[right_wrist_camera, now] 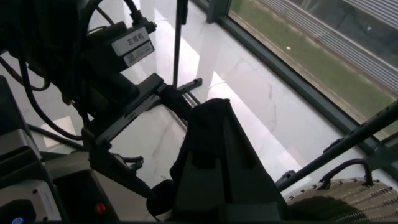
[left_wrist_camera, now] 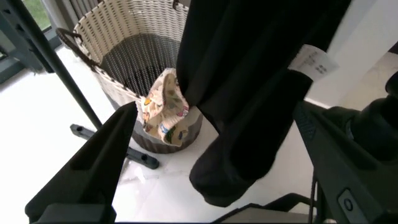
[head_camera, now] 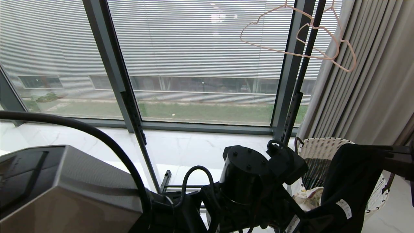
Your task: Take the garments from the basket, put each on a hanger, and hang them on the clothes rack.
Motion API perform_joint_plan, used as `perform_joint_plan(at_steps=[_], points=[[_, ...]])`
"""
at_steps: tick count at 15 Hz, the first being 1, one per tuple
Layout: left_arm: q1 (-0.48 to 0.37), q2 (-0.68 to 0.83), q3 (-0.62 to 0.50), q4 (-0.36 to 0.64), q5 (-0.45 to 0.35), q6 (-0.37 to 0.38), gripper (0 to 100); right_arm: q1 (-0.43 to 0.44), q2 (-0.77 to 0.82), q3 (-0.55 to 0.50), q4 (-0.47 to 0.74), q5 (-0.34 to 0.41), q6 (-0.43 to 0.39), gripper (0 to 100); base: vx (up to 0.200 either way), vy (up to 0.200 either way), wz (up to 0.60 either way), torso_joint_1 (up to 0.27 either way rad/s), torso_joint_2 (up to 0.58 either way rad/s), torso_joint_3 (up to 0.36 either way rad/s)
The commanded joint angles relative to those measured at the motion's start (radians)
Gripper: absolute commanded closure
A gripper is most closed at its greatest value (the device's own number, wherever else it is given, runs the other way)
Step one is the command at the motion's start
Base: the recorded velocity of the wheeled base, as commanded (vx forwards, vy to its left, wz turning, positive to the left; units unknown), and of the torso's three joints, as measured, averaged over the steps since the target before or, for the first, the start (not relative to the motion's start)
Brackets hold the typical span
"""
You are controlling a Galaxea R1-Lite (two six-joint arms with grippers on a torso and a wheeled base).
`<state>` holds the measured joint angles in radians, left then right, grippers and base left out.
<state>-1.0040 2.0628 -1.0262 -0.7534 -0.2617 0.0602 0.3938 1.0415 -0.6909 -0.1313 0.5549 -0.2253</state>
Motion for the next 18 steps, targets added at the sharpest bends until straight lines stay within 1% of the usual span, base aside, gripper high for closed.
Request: perform_joint_plan(at_steps=[1, 2, 4, 6, 9, 10, 14, 15, 18], points=[[0.015, 0.083, -0.083, 0.0, -0.001, 0.006, 0, 0.011, 0.0, 0.001, -0.001, 0.0, 0.0, 100, 0.0, 0.0, 0.0, 0.0, 0.0, 0.0], [0.019, 0.109, -0.112, 0.0, -0.001, 0.007, 0, 0.013, 0.0, 0.001, -0.001, 0.0, 0.0, 100, 0.0, 0.0, 0.0, 0.0, 0.0, 0.0], [0.025, 0.128, -0.126, 0.0, -0.001, 0.024, 0, 0.014, -0.001, 0.001, -0.001, 0.0, 0.0, 100, 0.0, 0.0, 0.0, 0.0, 0.0, 0.0], [0.024, 0.125, -0.111, 0.0, -0.011, 0.046, 0, 0.013, 0.0, 0.001, -0.001, 0.0, 0.0, 100, 0.0, 0.0, 0.0, 0.0, 0.0, 0.0], [0.022, 0.117, -0.06, -0.001, -0.028, 0.102, 0, 0.013, -0.001, 0.001, -0.002, 0.0, 0.0, 100, 0.0, 0.0, 0.0, 0.0, 0.0, 0.0], [0.022, 0.12, -0.063, -0.004, -0.028, 0.112, 0, 0.014, -0.001, 0.001, -0.002, 0.0, 0.0, 100, 0.0, 0.0, 0.0, 0.0, 0.0, 0.0], [0.021, 0.134, -0.106, -0.004, -0.03, 0.113, 0, 0.023, -0.005, 0.001, -0.002, 0.0, 0.0, 100, 0.0, 0.0, 0.0, 0.0, 0.0, 0.0], [0.021, 0.14, -0.103, -0.004, -0.03, 0.113, 100, 0.026, -0.005, 0.002, -0.002, 0.0, 0.0, 100, 0.0, 0.0, 0.0, 0.0, 0.0, 0.0], [0.021, 0.143, -0.098, -0.004, -0.028, 0.113, 100, 0.03, -0.005, 0.001, -0.002, 0.0, 0.0, 100, 0.0, 0.0, 0.0, 0.0, 0.0, 0.0]])
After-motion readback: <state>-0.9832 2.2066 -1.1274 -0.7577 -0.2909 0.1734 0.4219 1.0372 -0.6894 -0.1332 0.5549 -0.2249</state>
